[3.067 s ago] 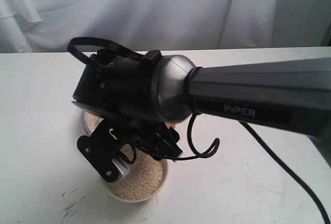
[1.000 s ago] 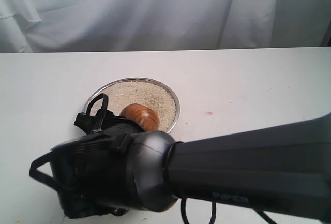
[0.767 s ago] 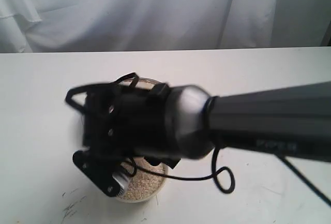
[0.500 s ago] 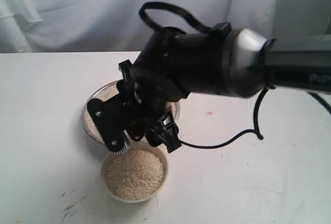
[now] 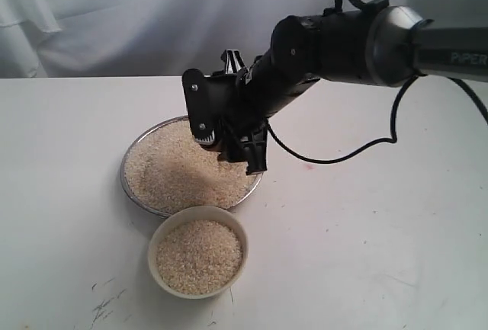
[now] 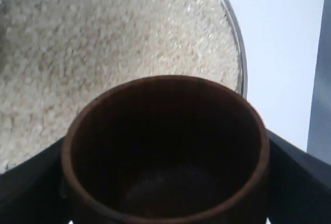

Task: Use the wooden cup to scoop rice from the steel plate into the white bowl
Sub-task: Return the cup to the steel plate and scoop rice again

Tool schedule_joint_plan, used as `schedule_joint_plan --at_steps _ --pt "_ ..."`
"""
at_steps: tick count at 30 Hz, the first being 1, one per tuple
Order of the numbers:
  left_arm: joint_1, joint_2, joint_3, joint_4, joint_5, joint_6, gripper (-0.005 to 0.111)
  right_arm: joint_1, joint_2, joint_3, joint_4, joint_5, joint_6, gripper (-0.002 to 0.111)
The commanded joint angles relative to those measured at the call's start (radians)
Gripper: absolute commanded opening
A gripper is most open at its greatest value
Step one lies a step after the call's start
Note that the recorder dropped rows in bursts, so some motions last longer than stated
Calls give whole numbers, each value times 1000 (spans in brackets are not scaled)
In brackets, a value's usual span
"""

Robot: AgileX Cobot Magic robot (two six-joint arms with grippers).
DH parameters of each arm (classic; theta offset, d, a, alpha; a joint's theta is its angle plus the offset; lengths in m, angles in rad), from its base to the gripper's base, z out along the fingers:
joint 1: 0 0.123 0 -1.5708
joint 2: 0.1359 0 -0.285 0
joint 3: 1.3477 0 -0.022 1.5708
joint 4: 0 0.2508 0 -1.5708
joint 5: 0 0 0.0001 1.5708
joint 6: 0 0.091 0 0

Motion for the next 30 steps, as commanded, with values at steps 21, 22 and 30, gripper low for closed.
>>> schedule_joint_plan --at_steps 21,22,30 --pt "2 -4 5 -2 -7 0 0 87 243 -133 -426 -299 -213 0" --pt "2 -4 5 -2 -7 0 0 87 245 -133 -439 -317 -213 0" --pt "2 -4 5 -2 -7 0 0 78 246 -133 -495 -508 -211 0"
